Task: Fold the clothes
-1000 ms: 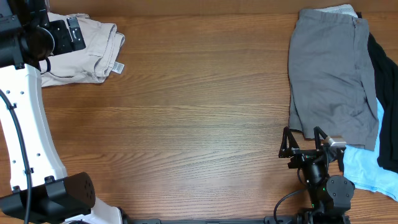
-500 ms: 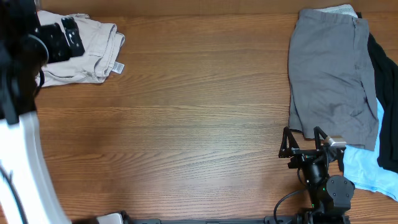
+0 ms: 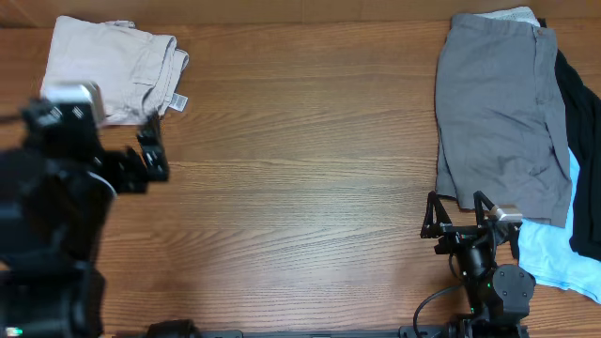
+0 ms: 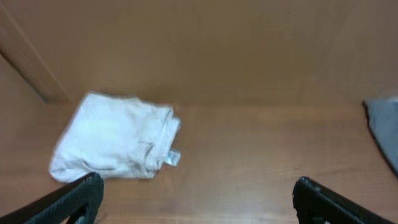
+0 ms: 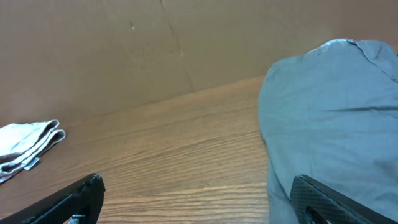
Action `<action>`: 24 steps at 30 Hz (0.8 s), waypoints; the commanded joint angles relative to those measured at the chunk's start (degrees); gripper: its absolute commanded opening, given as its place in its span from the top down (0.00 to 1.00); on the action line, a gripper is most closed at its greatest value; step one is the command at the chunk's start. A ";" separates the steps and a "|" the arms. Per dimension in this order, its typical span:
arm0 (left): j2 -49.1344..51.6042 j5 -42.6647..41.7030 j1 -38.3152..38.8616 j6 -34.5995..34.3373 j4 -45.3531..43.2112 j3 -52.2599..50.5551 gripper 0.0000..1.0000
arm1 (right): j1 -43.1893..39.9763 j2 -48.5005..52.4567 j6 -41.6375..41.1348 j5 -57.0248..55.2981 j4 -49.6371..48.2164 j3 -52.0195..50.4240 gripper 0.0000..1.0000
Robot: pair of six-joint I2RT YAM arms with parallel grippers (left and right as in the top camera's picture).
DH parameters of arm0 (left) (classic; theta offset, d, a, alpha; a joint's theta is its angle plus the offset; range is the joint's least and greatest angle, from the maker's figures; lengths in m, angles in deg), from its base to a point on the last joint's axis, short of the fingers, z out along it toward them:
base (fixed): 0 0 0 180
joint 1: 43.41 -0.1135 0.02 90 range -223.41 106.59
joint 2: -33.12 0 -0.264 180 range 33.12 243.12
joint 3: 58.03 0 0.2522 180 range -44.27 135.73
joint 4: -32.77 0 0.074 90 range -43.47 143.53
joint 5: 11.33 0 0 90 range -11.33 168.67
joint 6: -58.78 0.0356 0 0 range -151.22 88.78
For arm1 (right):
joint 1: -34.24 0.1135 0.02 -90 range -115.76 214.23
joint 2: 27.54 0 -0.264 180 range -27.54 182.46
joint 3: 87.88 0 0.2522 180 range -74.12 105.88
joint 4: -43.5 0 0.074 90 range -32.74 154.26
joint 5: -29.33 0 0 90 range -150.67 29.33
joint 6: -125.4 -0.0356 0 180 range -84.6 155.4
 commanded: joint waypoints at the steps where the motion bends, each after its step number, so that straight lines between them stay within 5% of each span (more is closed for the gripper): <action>1: -8.37 -2.75 0.42 0.20 -6.36 -14.80 0.00 | 0.37 -0.68 0.02 0.28 -0.57 -0.24 0.00; 12: -31.98 -8.87 0.42 -1.14 -30.03 -51.19 0.00 | 0.37 -0.68 0.02 0.28 -0.57 -0.24 0.00; 24: -50.27 -5.03 3.87 -3.91 -38.36 -71.89 0.00 | 0.37 -0.68 0.02 0.28 -0.57 -0.24 0.00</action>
